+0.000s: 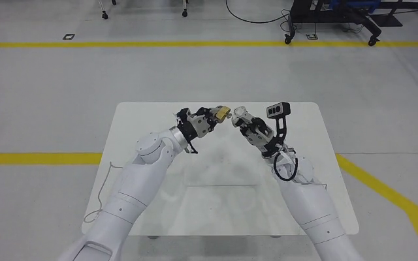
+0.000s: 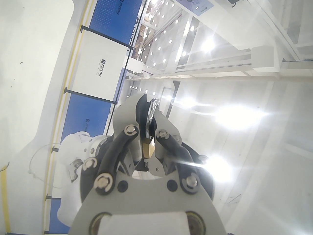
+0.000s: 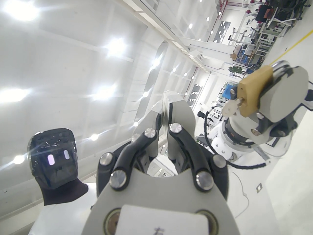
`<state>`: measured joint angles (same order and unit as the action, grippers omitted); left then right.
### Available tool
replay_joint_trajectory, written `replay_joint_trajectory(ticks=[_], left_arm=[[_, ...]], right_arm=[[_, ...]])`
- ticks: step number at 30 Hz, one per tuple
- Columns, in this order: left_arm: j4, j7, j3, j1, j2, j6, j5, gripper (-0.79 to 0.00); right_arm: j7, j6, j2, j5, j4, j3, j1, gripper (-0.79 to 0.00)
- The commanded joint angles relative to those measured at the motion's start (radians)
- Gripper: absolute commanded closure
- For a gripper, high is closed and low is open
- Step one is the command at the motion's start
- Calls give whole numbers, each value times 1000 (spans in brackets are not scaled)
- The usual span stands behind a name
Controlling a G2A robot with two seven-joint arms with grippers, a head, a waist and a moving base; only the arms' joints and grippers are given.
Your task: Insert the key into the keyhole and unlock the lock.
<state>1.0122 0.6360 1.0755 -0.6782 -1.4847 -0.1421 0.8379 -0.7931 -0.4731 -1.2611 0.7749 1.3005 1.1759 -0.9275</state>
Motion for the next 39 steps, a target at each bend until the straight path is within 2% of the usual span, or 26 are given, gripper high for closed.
replay_joint_trajectory(ticks=[1,17,23,26,27,28,29,31,39], left_arm=[[-4,9,-2,3,-2,-3,7,0],[-21,33,-1,13,-14,23,22,0],[-22,15,-2,19,-15,64,-17,0],[-21,-23,-1,25,-13,140,-93,0],[-20,-41,-2,26,-11,170,-132,0],[-18,-59,-2,26,-9,203,-169,0],[-15,-72,-2,24,-8,231,-199,0],[-17,-122,-12,31,-1,278,-336,0],[-17,-130,-15,33,0,283,-359,0]], right_arm=[[5,10,-2,-11,0,-3,0,0],[93,53,-13,-92,-45,-5,22,0],[79,63,-20,-31,-47,5,27,0],[43,76,-19,31,-33,28,21,-175],[34,82,-18,45,-28,37,18,-314],[28,89,-17,58,-23,47,14,-637],[26,104,-16,75,-20,56,9,-785],[23,211,-16,177,-7,69,-3,-785],[23,211,-16,177,-7,69,-3,-785]])
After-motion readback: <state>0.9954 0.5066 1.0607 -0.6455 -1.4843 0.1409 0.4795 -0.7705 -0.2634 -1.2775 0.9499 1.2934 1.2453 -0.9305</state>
